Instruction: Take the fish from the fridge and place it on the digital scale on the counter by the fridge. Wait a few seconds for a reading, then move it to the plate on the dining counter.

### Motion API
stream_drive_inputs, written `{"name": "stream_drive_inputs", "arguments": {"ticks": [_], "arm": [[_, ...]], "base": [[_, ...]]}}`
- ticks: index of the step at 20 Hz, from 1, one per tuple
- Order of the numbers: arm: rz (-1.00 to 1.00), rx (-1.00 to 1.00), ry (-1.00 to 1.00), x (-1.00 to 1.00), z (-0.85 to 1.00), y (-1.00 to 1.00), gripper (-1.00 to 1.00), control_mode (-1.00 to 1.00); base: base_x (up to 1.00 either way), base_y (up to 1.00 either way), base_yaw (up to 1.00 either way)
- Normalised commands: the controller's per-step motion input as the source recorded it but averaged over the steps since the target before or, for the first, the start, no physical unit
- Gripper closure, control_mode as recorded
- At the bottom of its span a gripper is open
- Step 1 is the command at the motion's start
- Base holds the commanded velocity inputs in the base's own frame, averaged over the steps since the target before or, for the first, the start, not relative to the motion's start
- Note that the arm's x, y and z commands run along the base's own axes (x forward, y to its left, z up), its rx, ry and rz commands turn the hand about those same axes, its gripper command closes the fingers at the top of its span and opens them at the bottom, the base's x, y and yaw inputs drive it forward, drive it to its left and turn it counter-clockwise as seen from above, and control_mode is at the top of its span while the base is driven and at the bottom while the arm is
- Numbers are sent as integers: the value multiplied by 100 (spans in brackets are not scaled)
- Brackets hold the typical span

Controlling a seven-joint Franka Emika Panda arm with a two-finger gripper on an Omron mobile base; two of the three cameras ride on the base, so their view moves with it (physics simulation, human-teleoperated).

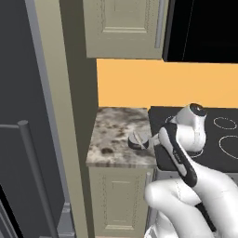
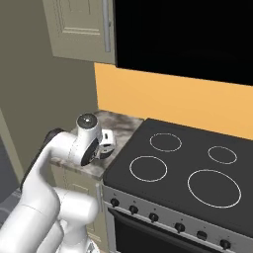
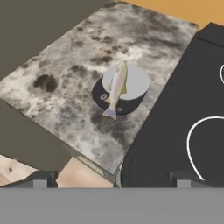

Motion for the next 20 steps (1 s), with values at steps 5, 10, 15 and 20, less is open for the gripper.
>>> {"name": "stream_drive_inputs", "arguments": {"ticks": [5, 10, 15, 20], "arm": [[8, 0, -8, -94, 80, -1, -100, -100], [1, -3, 10, -26, 64, 11, -100, -100], [0, -3, 6, -27, 57, 2, -100, -100], [0, 0, 0, 0, 0, 0, -100, -100]], "base": [[0, 0, 0], [0, 0, 0], [0, 0, 0], [0, 0, 0]]}}
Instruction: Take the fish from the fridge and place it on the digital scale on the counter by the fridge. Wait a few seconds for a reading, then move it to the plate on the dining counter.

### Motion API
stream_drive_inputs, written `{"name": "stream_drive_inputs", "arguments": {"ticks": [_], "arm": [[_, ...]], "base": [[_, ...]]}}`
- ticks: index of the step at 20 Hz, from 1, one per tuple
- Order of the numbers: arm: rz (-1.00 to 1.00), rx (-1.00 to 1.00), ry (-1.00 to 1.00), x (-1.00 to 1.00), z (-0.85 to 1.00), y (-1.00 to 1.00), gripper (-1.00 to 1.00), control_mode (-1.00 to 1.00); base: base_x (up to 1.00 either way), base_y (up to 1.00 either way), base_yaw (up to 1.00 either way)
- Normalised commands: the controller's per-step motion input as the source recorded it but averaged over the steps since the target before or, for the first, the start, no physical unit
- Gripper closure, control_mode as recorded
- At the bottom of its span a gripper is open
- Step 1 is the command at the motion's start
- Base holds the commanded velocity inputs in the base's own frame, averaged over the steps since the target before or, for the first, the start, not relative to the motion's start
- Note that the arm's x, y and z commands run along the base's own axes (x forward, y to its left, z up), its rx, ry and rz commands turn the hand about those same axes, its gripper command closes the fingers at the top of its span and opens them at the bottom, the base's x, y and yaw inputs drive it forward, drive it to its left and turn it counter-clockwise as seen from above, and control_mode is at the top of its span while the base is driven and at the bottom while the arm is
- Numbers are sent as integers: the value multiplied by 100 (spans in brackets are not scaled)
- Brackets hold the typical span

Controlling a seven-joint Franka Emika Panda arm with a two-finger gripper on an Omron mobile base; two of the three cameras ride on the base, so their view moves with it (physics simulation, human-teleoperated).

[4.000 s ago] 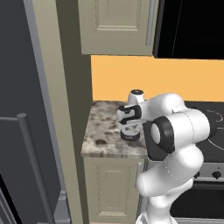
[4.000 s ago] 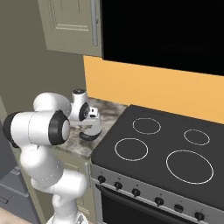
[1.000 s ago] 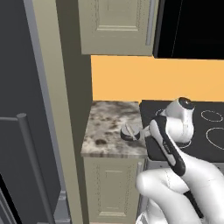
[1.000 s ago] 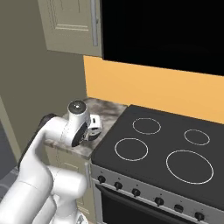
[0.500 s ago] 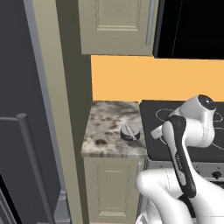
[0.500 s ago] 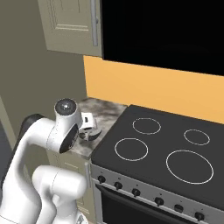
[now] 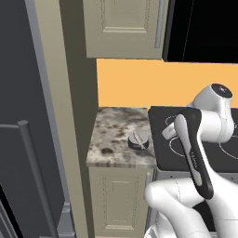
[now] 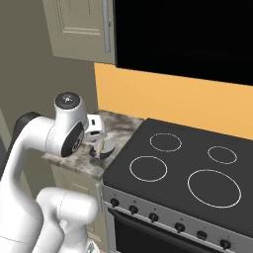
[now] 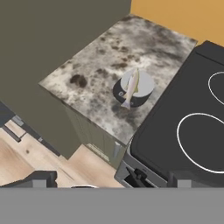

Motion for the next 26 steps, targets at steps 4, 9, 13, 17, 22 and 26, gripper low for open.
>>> {"name": "stream_drive_inputs", "arguments": {"ticks": [4, 9, 13, 17, 22, 26], "arm": [[0, 0, 0, 0, 0, 0, -100, -100], [0, 0, 0, 0, 0, 0, -100, -100], [0, 0, 0, 0, 0, 0, -100, -100], [0, 0, 0, 0, 0, 0, -100, -100], [0, 0, 0, 0, 0, 0, -100, -100], [0, 0, 0, 0, 0, 0, -100, -100]], "base": [[0, 0, 0], [0, 0, 0], [0, 0, 0], [0, 0, 0], [0, 0, 0], [0, 0, 0]]}}
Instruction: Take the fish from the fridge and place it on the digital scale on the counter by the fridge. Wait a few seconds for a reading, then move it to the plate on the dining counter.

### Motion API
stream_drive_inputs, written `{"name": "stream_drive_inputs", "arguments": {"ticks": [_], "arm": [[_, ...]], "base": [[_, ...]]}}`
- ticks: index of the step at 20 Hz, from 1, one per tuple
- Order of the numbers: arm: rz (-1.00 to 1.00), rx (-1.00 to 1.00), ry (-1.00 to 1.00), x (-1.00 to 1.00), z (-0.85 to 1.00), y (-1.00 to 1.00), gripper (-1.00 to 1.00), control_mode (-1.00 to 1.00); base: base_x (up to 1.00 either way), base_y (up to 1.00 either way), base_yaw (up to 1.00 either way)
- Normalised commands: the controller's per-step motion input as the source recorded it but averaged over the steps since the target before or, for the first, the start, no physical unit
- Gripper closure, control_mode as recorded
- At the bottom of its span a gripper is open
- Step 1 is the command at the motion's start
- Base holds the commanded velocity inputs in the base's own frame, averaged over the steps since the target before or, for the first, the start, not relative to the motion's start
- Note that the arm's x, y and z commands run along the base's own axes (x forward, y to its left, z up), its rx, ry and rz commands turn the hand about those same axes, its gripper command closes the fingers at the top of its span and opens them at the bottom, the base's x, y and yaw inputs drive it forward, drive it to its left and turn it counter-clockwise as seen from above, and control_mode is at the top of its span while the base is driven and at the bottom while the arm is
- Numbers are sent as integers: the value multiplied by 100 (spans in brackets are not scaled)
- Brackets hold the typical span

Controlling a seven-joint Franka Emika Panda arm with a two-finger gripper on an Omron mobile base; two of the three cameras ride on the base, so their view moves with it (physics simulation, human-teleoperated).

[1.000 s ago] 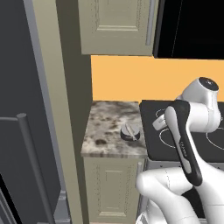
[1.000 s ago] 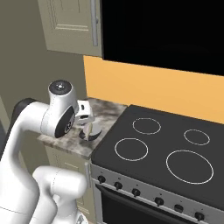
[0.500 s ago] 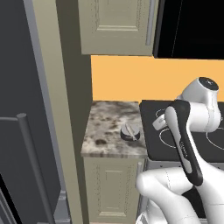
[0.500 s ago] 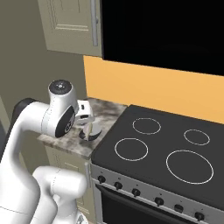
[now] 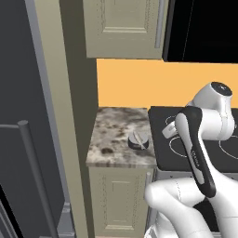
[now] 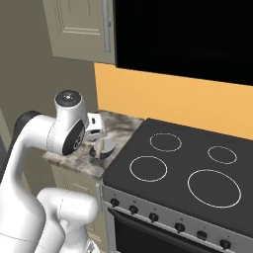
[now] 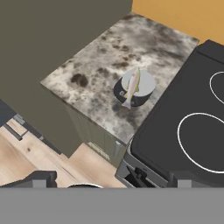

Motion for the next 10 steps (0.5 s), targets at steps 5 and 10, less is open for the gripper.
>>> {"name": "stream_drive_inputs", "arguments": {"ticks": [5, 10], "arm": [[0, 0, 0, 0, 0, 0, -100, -100], [0, 0, 0, 0, 0, 0, -100, -100]], "base": [[0, 0, 0], [0, 0, 0]]}}
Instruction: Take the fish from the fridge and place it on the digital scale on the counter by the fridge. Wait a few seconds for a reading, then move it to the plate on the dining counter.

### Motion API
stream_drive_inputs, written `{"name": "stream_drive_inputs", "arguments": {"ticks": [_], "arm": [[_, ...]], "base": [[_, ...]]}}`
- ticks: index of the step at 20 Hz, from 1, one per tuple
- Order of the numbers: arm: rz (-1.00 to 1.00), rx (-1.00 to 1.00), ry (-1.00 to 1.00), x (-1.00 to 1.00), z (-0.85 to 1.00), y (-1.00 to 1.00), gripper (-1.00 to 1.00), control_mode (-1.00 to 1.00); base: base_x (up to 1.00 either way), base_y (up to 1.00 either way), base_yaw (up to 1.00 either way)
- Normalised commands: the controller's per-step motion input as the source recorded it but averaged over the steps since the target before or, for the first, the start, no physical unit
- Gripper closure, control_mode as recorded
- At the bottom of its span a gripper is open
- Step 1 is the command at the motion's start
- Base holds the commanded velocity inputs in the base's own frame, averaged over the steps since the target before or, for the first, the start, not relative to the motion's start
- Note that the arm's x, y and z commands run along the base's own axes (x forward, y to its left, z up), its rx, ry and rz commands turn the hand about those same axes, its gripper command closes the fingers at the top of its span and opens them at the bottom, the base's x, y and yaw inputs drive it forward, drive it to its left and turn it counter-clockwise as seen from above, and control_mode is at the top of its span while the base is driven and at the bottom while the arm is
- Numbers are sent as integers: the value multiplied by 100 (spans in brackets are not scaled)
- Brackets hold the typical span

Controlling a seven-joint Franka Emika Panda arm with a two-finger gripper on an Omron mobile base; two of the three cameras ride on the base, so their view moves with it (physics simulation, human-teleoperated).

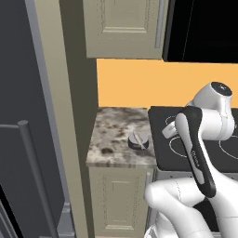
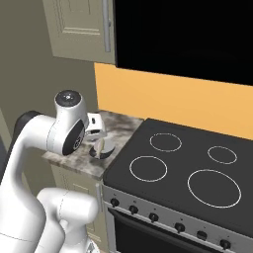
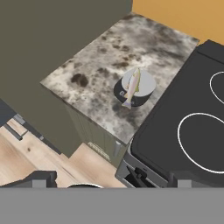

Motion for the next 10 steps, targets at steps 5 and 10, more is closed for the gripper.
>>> {"name": "stream_drive_inputs", "arguments": {"ticks": [5, 10], "arm": [[0, 0, 0, 0, 0, 0, -100, -100], [0, 0, 0, 0, 0, 0, -100, -100]], "base": [[0, 0, 0], [0, 0, 0]]}}
